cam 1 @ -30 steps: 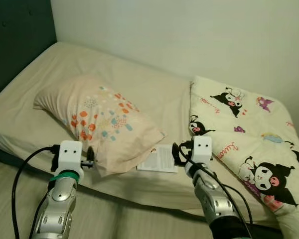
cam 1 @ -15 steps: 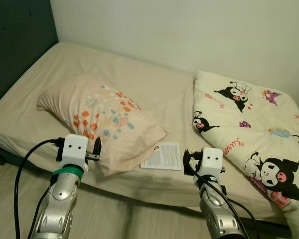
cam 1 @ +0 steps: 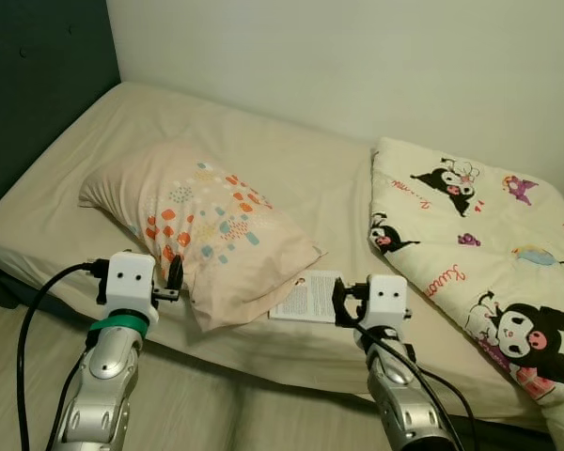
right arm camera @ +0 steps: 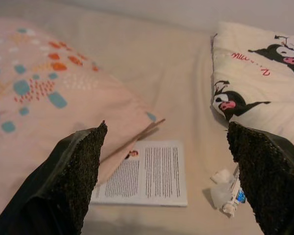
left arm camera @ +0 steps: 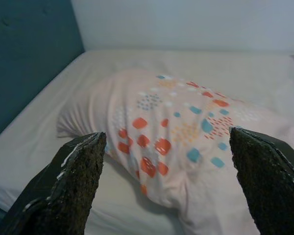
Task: Clean up the room
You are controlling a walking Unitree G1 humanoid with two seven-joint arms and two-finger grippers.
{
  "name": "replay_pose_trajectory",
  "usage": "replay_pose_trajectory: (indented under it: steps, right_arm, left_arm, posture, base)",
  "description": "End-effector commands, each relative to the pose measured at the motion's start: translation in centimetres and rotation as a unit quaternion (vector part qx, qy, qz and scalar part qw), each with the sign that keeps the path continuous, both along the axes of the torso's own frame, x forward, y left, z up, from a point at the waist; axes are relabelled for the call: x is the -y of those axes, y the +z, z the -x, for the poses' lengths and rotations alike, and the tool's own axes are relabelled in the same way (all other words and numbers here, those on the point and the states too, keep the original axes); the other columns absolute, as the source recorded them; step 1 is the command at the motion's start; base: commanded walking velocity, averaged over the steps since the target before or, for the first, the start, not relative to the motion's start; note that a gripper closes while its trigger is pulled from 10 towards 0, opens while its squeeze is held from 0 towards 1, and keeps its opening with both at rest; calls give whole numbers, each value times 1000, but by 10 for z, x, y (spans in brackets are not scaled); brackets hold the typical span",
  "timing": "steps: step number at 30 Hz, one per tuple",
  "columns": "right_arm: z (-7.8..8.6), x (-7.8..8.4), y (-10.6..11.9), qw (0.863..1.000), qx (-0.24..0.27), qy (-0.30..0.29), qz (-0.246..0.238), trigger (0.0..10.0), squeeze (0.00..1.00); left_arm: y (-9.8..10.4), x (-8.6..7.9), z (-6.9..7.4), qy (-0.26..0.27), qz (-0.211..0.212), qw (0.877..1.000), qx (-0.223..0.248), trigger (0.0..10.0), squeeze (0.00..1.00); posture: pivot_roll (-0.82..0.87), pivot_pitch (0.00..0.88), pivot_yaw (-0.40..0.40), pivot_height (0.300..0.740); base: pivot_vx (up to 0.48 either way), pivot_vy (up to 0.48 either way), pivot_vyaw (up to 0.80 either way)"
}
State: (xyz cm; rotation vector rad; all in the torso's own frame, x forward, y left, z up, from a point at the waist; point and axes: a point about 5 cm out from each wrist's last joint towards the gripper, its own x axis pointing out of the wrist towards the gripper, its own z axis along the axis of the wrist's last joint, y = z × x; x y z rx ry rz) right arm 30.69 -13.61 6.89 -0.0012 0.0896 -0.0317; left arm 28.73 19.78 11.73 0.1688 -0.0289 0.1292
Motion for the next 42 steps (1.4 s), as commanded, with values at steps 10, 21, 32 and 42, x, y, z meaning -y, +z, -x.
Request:
replay_pose_trajectory:
  steps: [10,21,32,42]
  right_arm:
    - [1,7,-6,1000,-12,-4,-6,10000,0]
    - [1,11,-9,1000,-22,-13,-16,10000,0]
    - [0,13,-10,999,-26,-15,-20,10000,0]
    - [-1,14,-13,999,-35,-25,-28,10000,0]
  left_arm:
    - [-3,5,1,-12,0,1000,-3,10000,0]
    - [-5,7,1,-18,-11,1000,-11,10000,0]
    - [-7,9,2,-20,-15,1000,-15,10000,0]
    - [-12,12,0,-29,-10,999,-36,10000,0]
  posture:
    - [130,27,-82,740]
    - [130,27,-82,740]
    - [139,20,-94,740]
    - [142,15,-91,740]
  base:
    - [448,0,-381]
    - [378,0,0]
    - [0,0,0]
    - [0,0,0]
